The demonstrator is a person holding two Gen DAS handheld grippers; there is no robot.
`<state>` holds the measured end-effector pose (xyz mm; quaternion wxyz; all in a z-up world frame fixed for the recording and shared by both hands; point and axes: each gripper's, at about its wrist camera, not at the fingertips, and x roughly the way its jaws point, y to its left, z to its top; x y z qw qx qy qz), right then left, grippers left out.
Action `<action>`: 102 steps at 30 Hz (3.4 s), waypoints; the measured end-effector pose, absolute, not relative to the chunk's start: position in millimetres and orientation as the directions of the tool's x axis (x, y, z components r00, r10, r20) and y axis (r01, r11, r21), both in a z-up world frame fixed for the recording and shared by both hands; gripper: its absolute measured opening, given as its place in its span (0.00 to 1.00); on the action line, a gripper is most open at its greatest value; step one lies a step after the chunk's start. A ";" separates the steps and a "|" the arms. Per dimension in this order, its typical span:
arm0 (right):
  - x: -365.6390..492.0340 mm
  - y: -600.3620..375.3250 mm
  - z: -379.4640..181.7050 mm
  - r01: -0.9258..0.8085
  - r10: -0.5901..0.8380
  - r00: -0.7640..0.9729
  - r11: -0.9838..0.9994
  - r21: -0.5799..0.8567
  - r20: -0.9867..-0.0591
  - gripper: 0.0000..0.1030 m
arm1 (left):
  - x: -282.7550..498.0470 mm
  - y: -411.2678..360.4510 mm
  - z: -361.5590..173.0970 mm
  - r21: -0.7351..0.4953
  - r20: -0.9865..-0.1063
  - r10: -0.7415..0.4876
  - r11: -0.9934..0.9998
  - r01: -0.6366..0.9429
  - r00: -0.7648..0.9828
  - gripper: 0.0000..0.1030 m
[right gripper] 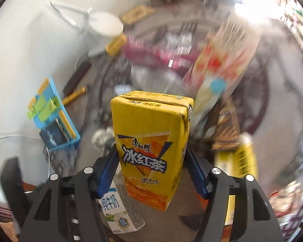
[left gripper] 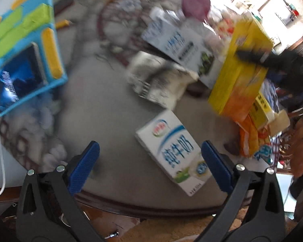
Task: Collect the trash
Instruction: 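Grasp the yellow iced-tea carton with the right tool while the left tool grasps the white milk carton, then carry both cartons to the red bucket and open both tools over it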
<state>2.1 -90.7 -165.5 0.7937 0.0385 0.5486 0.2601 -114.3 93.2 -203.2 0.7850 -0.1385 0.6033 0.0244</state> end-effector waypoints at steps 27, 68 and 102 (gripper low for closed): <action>1.8 -152.5 -108.1 -0.329 0.472 0.438 0.876 0.352 -0.765 0.61 | -51.1 84.0 -164.5 -0.168 -0.900 -0.060 0.962 -0.216 0.431 0.53; -78.0 -545.4 -200.3 0.624 -0.181 0.411 0.771 0.131 -0.893 0.74 | 49.9 -364.9 -152.7 -0.293 -0.776 -0.578 0.685 0.668 0.252 0.52; -77.3 -444.2 -142.9 0.424 -0.093 0.533 0.890 0.170 -0.841 0.83 | 34.6 -206.0 -70.2 -0.160 -0.658 -0.451 0.867 0.472 0.604 0.93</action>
